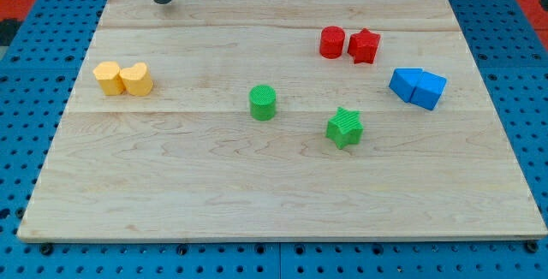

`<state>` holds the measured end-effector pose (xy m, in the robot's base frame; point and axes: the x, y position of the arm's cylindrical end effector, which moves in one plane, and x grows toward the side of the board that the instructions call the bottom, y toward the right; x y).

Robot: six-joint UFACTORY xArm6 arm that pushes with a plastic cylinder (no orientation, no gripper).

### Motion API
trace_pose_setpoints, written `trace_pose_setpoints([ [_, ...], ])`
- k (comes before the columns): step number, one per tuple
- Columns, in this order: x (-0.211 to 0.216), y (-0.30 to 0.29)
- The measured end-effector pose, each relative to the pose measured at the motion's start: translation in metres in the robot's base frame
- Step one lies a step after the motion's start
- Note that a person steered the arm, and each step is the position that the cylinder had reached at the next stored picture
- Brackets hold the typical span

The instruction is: Move the red blocks to the left

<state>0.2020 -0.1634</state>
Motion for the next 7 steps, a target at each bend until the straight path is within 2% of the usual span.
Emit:
trace_pose_setpoints([
  [2, 0.014, 0.238],
  [3, 0.033, 0.317],
  [4, 0.029, 0.376],
  [5, 0.025, 0.371],
  [6, 0.101, 0.354],
  [7, 0.128, 0.345],
])
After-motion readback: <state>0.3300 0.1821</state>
